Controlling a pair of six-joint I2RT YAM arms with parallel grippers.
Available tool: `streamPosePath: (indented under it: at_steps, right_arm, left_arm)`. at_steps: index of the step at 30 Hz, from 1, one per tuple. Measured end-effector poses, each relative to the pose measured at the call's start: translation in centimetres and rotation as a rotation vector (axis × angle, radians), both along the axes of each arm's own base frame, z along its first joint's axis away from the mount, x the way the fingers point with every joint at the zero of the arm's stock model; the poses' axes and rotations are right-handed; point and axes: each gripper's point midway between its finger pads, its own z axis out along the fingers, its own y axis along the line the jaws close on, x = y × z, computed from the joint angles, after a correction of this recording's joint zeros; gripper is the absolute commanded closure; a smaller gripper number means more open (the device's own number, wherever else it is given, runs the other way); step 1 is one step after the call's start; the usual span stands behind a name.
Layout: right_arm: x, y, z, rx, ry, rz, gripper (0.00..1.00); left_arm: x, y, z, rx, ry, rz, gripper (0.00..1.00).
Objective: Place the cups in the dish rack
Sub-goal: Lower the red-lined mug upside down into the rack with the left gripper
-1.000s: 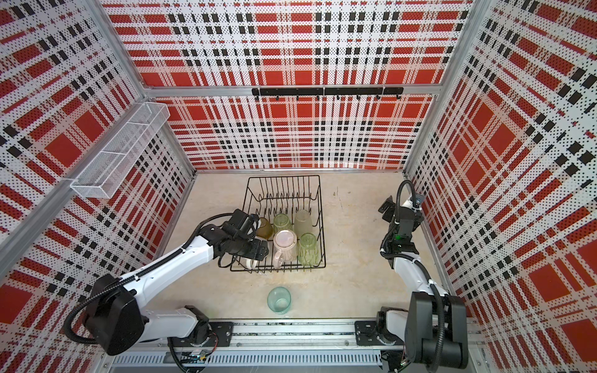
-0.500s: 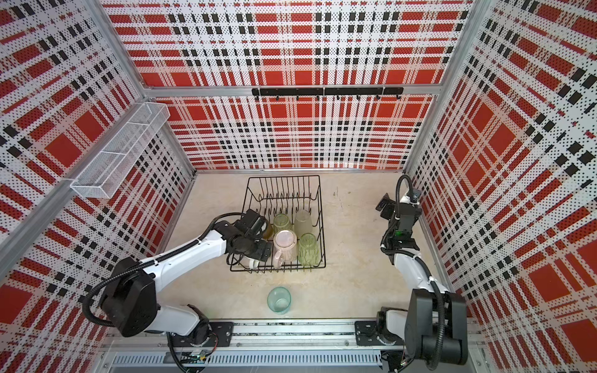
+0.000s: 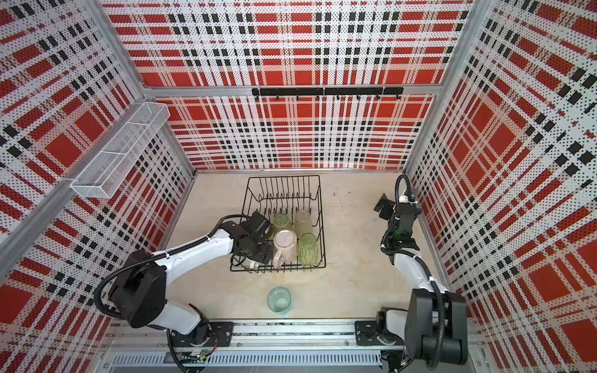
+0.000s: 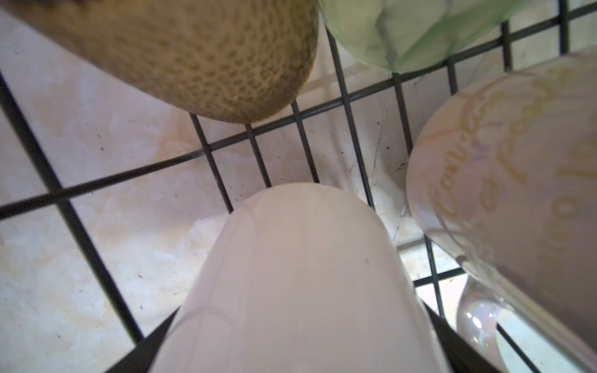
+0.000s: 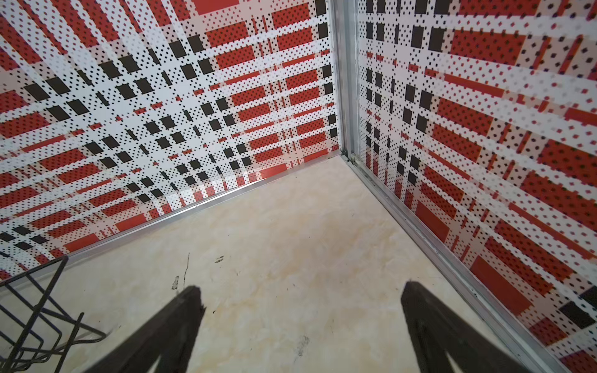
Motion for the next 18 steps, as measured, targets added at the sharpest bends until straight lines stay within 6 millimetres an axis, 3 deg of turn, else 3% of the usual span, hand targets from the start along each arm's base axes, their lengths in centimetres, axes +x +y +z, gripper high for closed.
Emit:
streamPosePath:
  at_steps: [18]
  right_arm:
    - [0.4, 1.3, -0.1, 0.023, 0.035, 0.078, 0.0]
  left_arm:
    - [0.5, -0.1, 0.7, 0.001, -0.026, 0.004, 0.06]
